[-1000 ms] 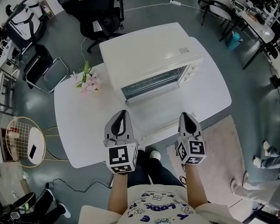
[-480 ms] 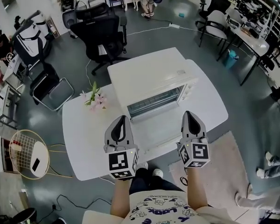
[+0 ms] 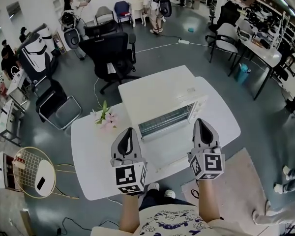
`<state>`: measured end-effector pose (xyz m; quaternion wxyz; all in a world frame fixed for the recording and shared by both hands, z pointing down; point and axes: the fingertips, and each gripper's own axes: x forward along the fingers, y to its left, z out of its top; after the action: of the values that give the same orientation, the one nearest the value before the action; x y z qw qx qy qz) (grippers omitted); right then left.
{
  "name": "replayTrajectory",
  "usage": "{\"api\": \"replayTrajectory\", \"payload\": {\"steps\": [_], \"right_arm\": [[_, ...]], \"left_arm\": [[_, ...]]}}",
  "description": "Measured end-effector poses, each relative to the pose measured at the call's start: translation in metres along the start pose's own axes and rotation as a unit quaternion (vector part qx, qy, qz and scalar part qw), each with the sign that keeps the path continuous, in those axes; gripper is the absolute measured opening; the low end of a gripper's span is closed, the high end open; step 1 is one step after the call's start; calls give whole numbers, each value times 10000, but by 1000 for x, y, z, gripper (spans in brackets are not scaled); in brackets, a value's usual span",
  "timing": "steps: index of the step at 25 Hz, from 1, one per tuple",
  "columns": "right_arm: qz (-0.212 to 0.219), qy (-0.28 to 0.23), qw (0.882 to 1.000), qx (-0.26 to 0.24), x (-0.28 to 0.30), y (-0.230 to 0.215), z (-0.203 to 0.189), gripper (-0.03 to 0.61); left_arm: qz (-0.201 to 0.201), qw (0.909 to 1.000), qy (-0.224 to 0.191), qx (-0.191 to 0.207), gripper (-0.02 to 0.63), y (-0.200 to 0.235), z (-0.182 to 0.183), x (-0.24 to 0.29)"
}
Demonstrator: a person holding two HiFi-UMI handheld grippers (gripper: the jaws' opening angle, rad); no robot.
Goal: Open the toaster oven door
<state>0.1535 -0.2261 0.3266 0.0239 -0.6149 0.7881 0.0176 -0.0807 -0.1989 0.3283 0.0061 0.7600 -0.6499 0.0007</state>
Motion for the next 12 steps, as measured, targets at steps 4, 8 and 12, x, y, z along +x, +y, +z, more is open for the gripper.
{"api": "replayTrajectory", "payload": {"steps": [4,8,12], "right_arm": [[3,-98,9999,36,0,3,10,-3],[8,-173,9998,47,0,5,22,-3],[20,-193,9998,68,2,6,21,-3]], "left_arm": [[20,10000,-68,-16,3,4,6,-2],[-17,9999,-122,-8,3,4,15,0],[-23,9999,-130,8,3,4,14,0]]}}
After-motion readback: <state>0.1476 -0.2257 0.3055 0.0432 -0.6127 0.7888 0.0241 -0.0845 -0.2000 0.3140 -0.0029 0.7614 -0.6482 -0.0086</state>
